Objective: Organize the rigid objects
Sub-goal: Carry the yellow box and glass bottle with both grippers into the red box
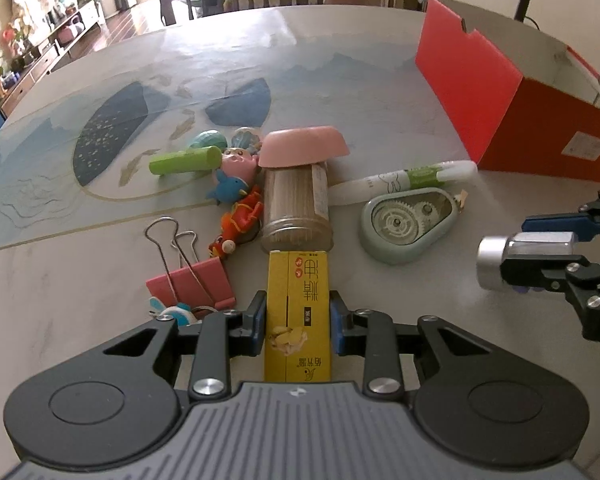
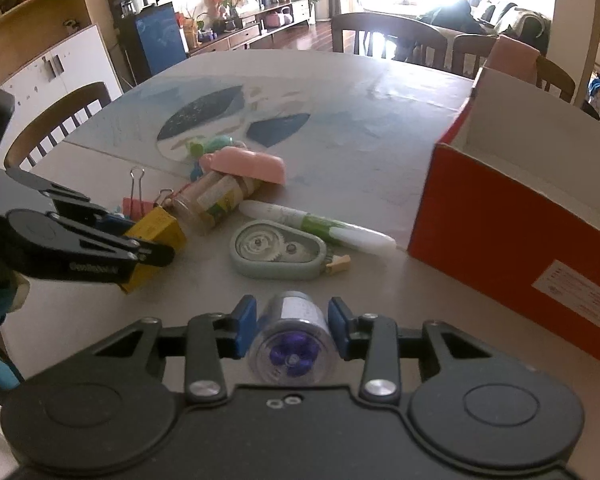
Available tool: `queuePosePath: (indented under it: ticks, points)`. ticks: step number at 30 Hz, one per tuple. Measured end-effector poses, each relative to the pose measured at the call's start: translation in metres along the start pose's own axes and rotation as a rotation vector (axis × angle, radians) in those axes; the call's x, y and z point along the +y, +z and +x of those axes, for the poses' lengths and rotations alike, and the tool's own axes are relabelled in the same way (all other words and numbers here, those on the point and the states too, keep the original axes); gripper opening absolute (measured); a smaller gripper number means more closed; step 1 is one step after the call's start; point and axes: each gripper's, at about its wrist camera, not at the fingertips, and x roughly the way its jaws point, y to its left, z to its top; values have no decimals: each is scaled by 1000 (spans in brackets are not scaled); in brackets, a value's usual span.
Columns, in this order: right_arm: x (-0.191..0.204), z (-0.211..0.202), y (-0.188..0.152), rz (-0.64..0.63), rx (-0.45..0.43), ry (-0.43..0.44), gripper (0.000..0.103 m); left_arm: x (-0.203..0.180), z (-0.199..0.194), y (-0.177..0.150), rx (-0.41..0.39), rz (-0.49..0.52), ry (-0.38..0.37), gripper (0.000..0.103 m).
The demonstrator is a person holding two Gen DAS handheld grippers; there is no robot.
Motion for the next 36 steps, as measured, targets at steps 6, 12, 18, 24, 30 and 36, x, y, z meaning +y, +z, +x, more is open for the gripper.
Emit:
queuePosePath:
  ticks: [6, 12, 18, 24, 30, 36]
  points:
    - [-7, -18, 1, 22, -36, 23, 39, 1, -18, 4, -13, -28, -1, 30]
    - [-18, -50, 17, 53, -122, 22, 39, -5, -38, 19, -31, -33, -22, 30]
    - [-39, -86, 38, 82, -240, -26, 39, -23, -52, 47, -54, -24, -79, 30]
    - [-78, -99, 54, 108, -310, -136, 39, -59, -52, 83, -63, 45, -131, 30]
    - [-130, -87, 58, 192, -284, -231, 39, -99, -44, 125, -70, 122, -181, 30]
    - [-172, -64, 53, 260, -247, -310, 39, -143, -27, 174, -48, 169, -228, 30]
